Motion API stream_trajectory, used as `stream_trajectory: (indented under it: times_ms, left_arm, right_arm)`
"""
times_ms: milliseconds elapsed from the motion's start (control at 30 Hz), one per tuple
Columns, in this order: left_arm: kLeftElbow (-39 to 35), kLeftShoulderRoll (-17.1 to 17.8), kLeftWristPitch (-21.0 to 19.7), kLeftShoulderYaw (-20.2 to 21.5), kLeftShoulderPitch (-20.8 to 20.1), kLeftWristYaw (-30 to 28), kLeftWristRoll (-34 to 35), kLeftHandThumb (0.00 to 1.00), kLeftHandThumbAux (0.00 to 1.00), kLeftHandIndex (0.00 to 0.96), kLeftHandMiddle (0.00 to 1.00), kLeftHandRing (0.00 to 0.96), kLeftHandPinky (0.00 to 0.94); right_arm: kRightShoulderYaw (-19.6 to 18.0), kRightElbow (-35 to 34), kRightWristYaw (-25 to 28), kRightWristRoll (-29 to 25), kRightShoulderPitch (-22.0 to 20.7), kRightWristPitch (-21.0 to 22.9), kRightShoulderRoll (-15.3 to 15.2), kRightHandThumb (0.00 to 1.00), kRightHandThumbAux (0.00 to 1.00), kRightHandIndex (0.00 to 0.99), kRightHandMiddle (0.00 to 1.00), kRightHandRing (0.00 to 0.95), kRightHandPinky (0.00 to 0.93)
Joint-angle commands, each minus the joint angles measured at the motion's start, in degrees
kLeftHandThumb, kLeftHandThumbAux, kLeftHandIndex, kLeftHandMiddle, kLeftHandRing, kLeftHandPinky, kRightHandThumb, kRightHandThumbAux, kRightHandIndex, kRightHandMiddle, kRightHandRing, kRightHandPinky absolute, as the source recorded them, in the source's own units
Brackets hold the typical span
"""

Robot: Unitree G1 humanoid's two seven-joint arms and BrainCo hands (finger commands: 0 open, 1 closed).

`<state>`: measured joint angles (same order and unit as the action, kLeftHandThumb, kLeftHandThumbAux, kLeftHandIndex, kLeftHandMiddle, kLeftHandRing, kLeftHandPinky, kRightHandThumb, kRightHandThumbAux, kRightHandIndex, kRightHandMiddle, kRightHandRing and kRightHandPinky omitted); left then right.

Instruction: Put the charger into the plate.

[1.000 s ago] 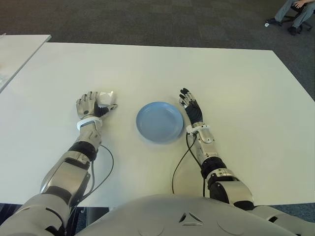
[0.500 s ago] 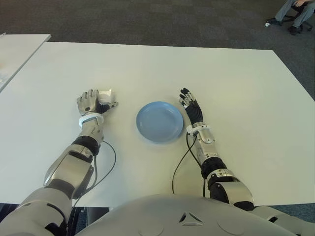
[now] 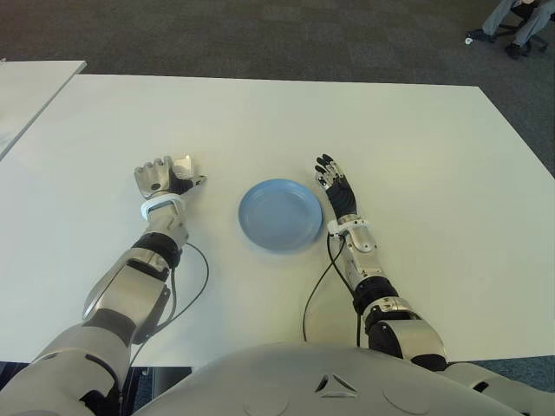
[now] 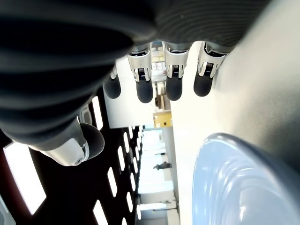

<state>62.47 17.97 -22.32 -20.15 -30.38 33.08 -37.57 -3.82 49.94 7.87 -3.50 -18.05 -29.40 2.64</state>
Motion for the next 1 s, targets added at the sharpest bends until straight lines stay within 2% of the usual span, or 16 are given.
stream_trajectory:
  times_ms: [33,133,233,533,1000]
  left_arm:
    - [1.44,-2.28,0.33,2.06,2.74,2.97,2.74,0.614,0.647,0.403,0.733,0.723,0.761]
    - [1.31,-2.26,0.66,2.17,2.72,4.64,2.67,0.691,0.680,0.432,0.756,0.747,0.786]
    - [1.29,-1.95,0.84,1.35,2.64,5.31,2.01,0.712,0.689,0.441,0.767,0.756,0.792]
    - [0.88,-1.09,1.37,-0.13,2.53,5.56,0.92,0.723,0.694,0.445,0.773,0.765,0.795]
    - [-0.22,0.74,5.35,-1.60,3.30,6.74,0.13,0.725,0.696,0.444,0.799,0.787,0.817]
  right_arm:
    - [-0.21,2.70,-0.63,0.07,2.60,2.17,0.33,0.000,0.544,0.075,0.123,0.083,0.065]
    - [-0.23,2.80,-0.62,0.03,2.56,2.12,0.36,0.000,0.543,0.075,0.124,0.084,0.064]
    - [-0.26,2.97,-0.55,-0.04,2.49,2.03,0.38,0.000,0.544,0.075,0.124,0.084,0.063]
    - [-0.25,3.18,-0.62,0.01,2.41,1.84,0.39,0.000,0.543,0.074,0.122,0.081,0.060]
    - [-0.12,2.94,-1.07,0.25,2.49,2.11,0.30,0.000,0.540,0.078,0.134,0.094,0.078]
